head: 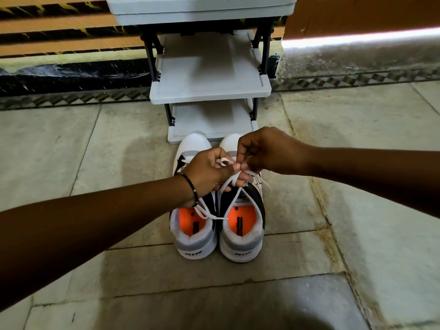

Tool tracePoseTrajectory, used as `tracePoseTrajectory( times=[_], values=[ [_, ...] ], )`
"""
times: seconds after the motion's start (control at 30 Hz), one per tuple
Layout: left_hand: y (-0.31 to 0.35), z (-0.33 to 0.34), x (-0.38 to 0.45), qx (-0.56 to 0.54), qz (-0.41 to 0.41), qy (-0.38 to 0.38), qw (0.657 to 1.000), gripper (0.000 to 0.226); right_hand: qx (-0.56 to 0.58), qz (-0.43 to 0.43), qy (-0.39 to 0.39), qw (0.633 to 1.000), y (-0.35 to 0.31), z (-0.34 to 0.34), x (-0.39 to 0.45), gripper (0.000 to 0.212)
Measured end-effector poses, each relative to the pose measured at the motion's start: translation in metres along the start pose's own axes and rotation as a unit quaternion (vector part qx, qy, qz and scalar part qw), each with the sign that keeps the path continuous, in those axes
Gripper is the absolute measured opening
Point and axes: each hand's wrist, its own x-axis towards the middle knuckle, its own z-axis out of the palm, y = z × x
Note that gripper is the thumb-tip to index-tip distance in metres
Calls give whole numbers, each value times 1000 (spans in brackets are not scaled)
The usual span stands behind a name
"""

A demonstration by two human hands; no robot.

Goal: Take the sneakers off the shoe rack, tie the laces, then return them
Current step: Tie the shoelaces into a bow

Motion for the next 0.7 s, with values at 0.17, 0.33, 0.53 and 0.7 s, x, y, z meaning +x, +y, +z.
tracePoseTrajectory(
  times=[0.17,0.33,0.53,0.7],
  values=[
    [3,-1,-2,5,19,-31,999,15,104,53,-10,993,11,3,0,14],
    [4,-5,-1,-8,-49,-54,997,22,65,10,22,998,14,10,-5,14],
    [13,-3,3,-36,-148,-78,985,12,-126,-145,27,981,12,2,-9,14],
    [9,-3,4,34,-100,-36,994,35,-212,-159,-21,964,8,-2,-7,6]
  ],
)
